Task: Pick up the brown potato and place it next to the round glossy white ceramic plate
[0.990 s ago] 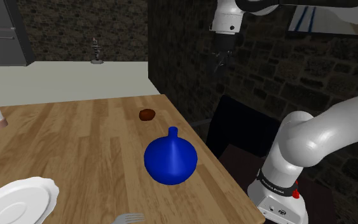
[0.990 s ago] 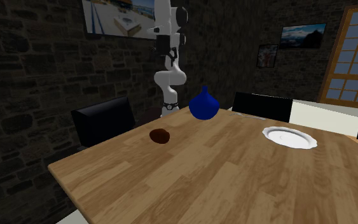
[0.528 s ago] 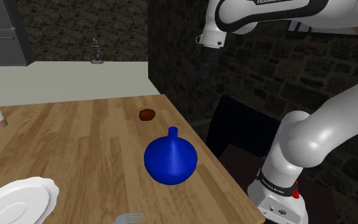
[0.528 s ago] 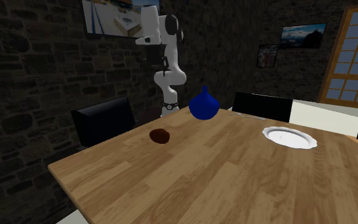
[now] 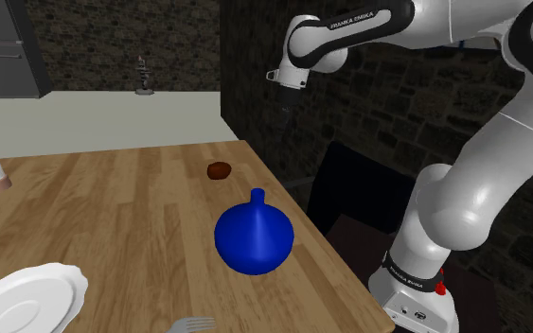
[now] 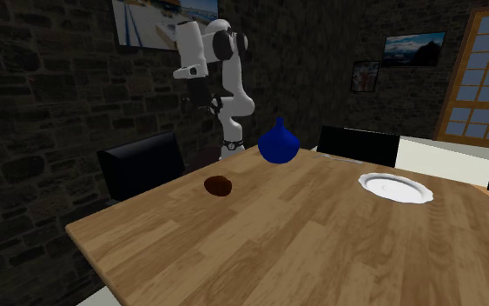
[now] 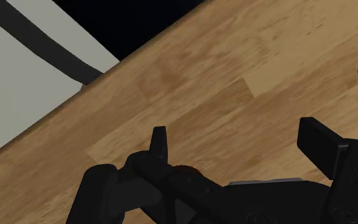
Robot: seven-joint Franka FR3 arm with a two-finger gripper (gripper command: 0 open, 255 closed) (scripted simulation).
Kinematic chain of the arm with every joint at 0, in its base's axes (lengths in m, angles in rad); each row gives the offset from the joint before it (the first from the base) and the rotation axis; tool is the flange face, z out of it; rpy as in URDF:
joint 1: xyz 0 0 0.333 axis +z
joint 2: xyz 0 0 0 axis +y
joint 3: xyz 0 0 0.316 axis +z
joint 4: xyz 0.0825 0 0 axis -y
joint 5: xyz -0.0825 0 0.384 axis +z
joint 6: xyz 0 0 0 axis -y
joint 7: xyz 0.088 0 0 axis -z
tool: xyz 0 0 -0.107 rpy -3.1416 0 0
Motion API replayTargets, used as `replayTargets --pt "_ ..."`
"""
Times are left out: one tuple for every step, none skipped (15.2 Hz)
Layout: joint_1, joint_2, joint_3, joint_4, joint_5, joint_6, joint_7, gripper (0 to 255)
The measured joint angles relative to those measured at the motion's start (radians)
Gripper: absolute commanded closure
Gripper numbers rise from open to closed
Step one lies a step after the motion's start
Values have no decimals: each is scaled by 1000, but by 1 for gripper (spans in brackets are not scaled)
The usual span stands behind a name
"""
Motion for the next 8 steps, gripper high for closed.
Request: replayTargets --pt "7 37 -18 21 17 12 -55 0" --pt "16 77 -33 40 38 29 -109 0" --pt "27 121 -41 61 63 48 -158 0" --pt "35 161 -50 82 87 61 -209 0" --pt "41 206 -58 114 114 67 -260 0" --pt "46 240 -63 134 138 75 -311 0" --pt "48 291 -68 172 168 79 -365 0" --pt "51 333 -67 209 194 74 -410 0"
